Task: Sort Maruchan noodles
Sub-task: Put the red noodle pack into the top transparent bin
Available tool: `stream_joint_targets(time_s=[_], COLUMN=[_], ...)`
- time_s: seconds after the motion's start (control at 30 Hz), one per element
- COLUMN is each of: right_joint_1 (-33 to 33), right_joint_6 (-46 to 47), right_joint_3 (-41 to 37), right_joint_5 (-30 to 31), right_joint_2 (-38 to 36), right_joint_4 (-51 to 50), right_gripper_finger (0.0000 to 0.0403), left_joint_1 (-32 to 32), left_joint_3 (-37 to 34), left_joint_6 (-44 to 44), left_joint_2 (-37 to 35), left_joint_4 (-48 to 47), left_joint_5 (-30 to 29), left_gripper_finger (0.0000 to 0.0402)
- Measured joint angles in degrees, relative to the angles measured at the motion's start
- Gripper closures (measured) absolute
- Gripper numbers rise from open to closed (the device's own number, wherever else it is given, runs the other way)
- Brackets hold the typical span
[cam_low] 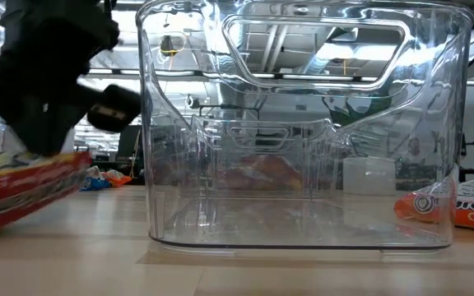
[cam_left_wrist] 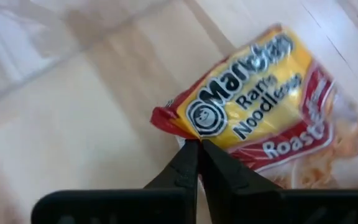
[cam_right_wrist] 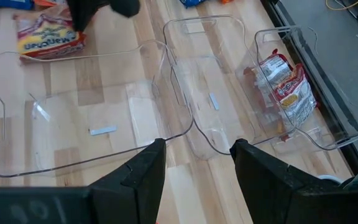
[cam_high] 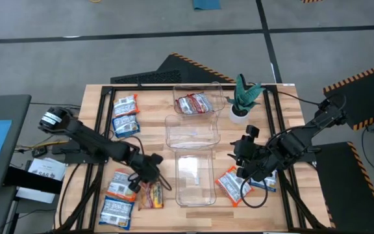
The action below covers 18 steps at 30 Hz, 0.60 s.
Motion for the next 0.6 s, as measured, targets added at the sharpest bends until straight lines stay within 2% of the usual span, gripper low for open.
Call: stream_joint_targets(time_s=[0.27,0.5,0.6], right_joint_1=[0.0,0.0,-0.4], right_joint_6=[0.0,0.0,0.0], right_joint_3=[0.0,0.0,0.0], right_joint_5=[0.0,0.1,0.2], right_joint_2=[0.0,0.0,0.0], right_joint_4=[0.0,0.0,0.0], right_gripper_finger=[0.0191,0.0191,0.0191], left_joint_1=[2.3,2.3,2.3], left_joint_3=[0.0,0.1,2.2], left_joint_6=[0.3,-7.1,-7.3], left_joint_2=[-12.9,-23.5,-26.5], left_joint_4=[-6.3,-9.3,-11.3], left_joint_5=[-6.8,-8.7,-12.3], left_gripper_finger=[0.0401,0.0401,0.0401])
